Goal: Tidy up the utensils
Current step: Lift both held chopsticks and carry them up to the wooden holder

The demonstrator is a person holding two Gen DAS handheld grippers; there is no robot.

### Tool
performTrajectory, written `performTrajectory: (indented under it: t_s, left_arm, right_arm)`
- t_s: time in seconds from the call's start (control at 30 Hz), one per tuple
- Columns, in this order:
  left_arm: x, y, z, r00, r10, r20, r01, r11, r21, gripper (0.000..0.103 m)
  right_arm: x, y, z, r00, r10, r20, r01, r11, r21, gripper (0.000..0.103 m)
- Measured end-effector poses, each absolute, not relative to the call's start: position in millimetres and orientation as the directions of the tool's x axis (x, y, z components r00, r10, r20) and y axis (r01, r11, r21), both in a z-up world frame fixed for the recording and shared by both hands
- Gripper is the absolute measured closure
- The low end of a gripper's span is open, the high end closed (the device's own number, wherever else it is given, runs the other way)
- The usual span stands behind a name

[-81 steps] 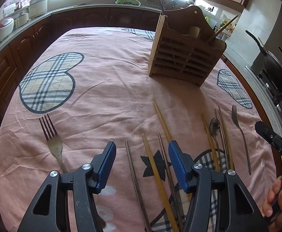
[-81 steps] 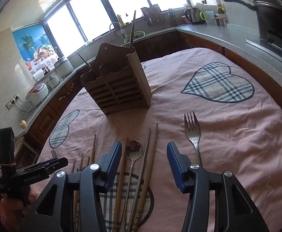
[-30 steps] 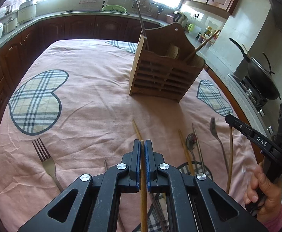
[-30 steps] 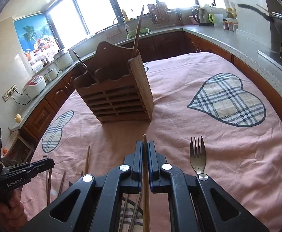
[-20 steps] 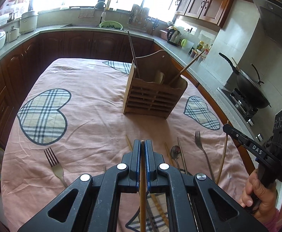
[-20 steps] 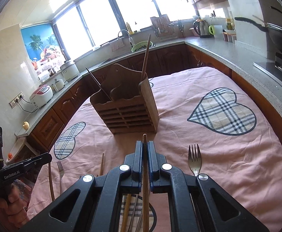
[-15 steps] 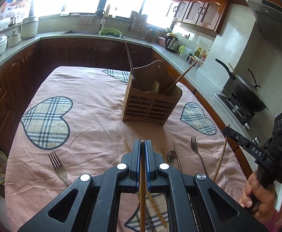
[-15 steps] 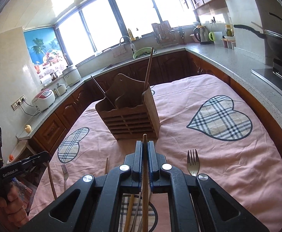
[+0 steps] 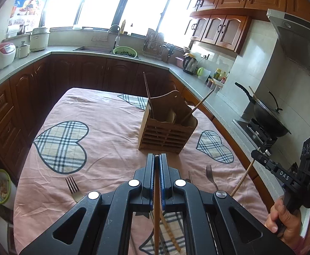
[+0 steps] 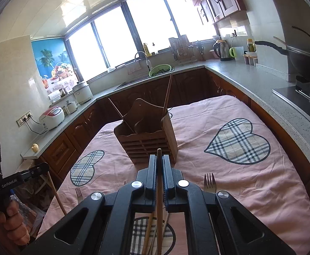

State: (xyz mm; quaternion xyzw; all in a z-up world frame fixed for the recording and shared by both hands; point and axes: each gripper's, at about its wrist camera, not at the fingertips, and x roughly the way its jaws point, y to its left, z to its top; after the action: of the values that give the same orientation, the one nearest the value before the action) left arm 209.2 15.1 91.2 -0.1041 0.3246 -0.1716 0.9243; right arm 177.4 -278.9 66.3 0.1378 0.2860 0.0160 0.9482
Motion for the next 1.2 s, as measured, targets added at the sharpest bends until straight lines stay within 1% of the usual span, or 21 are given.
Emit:
performTrajectory:
  t_s: [0.27, 0.7, 0.87, 1.2]
  left_arm:
    - [207, 27, 97, 0.752, -0.379, -0.539, 0.239, 0.919, -0.312, 0.101]
    - [222, 35, 103, 0.784, -0.36, -0.506, 0.214, 0.922, -0.323, 0.101]
    - [233, 31, 110, 0.807, -0.355, -0.473, 0.215, 0.921, -0.325, 0.101]
    - [257, 28, 128, 0.87, -0.336, -0.36, 0.22, 0.919, -0.327, 0.101]
  right_arm:
    - [171, -279, 81, 0.858, 0.106, -0.503, 0.04, 0.962, 0.27, 0.098]
    - [176, -278, 92, 0.873, 0.116, -0.474, 0.025, 0.96, 0.28, 0.098]
    - [182, -278, 99, 0.884, 0.118, -0.453, 0.017, 0.959, 0.282, 0.098]
    - [203, -282, 117, 0.915, 0.115, -0.387, 0.006, 0.954, 0.299, 0.098]
